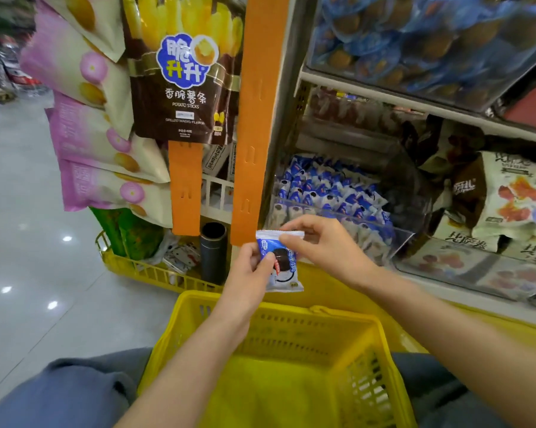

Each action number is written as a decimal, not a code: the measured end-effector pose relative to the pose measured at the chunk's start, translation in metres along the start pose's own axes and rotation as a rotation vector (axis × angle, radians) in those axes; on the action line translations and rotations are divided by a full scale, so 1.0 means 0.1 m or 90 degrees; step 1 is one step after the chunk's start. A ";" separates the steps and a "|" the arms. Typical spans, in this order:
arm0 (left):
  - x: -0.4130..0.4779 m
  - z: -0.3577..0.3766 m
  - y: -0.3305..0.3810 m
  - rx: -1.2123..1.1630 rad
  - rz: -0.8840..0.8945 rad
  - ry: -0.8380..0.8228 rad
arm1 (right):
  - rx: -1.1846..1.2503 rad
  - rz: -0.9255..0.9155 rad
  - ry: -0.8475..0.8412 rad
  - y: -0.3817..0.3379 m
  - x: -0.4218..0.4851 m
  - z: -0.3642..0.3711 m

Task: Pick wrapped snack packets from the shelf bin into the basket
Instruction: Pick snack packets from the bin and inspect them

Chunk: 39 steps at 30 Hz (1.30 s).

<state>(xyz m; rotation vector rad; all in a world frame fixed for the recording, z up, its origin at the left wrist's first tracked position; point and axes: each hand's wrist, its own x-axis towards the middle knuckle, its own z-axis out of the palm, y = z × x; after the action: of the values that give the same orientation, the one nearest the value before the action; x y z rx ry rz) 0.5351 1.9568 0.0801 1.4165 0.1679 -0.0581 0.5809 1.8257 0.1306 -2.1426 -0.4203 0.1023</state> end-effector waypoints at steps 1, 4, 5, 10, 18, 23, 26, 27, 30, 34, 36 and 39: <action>-0.01 0.03 -0.01 0.011 0.000 -0.010 | 0.050 0.027 0.004 0.05 -0.05 -0.02; -0.01 0.13 -0.06 0.047 -0.004 -0.045 | 0.126 0.097 0.024 0.23 -0.18 -0.10; -0.01 0.16 -0.07 0.054 -0.005 -0.056 | 0.144 0.112 0.026 0.29 -0.22 -0.11; -0.02 0.35 -0.15 0.092 0.000 -0.070 | 0.026 0.051 0.036 0.45 -0.38 -0.15; 0.10 0.56 -0.22 -0.012 -0.081 -0.120 | -0.304 -0.160 0.122 0.60 -0.44 -0.27; 0.14 0.63 -0.21 -0.037 -0.053 -0.189 | -0.017 0.018 0.257 0.62 -0.37 -0.46; 0.18 0.63 -0.23 -0.060 0.004 -0.108 | 0.205 0.128 0.238 0.61 -0.39 -0.60; 0.20 0.61 -0.22 -0.069 0.017 -0.078 | 0.235 0.147 0.206 0.61 -0.40 -0.62; 0.28 0.50 -0.16 -0.026 0.050 -0.010 | 0.195 0.194 0.097 0.61 -0.43 -0.59; 0.33 0.43 -0.07 0.140 0.153 0.024 | -0.095 0.168 -0.018 0.65 -0.48 -0.44; 0.34 0.40 0.00 0.240 0.216 0.015 | -0.147 0.103 0.003 0.65 -0.48 -0.36; 0.34 0.35 0.06 0.391 0.284 -0.031 | -0.142 0.016 0.065 0.61 -0.45 -0.28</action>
<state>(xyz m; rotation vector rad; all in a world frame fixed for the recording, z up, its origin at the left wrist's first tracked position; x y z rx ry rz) 0.5720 1.9255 0.0855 2.0324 -0.2301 0.2425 0.5610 1.7571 0.0932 -2.3611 -0.3587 -0.0419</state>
